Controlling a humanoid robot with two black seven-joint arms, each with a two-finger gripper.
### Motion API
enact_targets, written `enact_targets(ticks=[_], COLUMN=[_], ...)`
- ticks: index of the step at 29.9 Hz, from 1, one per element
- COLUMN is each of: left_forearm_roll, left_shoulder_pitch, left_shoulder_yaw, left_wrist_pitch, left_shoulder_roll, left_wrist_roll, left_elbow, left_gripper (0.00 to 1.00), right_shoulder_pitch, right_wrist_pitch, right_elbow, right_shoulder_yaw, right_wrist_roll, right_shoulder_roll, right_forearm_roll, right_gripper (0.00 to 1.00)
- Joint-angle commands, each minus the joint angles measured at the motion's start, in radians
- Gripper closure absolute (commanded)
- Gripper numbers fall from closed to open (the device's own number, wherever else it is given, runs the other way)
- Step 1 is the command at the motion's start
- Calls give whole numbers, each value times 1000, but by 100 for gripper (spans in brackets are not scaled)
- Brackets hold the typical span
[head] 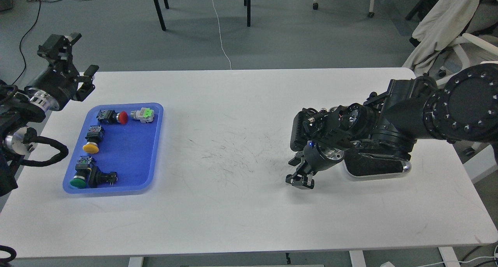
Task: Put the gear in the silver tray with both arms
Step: 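Close the right gripper on the gear and lift it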
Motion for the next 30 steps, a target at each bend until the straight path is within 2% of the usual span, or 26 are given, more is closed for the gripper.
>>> enact_targets(ticks=[1,20,22,30], left_forearm_roll=[1,1,1,1], left_shoulder_pitch=[-2,-2,0,-2], left_shoulder_yaw=[0,3,3,1], left_wrist_pitch=[0,0,0,0], left_shoulder_roll=[2,5,5,5], left_wrist_roll=[0,0,0,0], left_elbow=[0,0,0,1], left_gripper=[1,1,1,1], right_shoulder_pitch=[-2,-6,-3,-8], right_wrist_pitch=[-1,-6,-6,-4], right_elbow=[0,5,5,3], right_shoulder_yaw=[0,7,1,-2], right_wrist_roll=[0,0,0,0], right_shoulder_roll=[0,0,0,0], right_forearm_roll=[-1,26,23,22], right_gripper=[49,49,54,63])
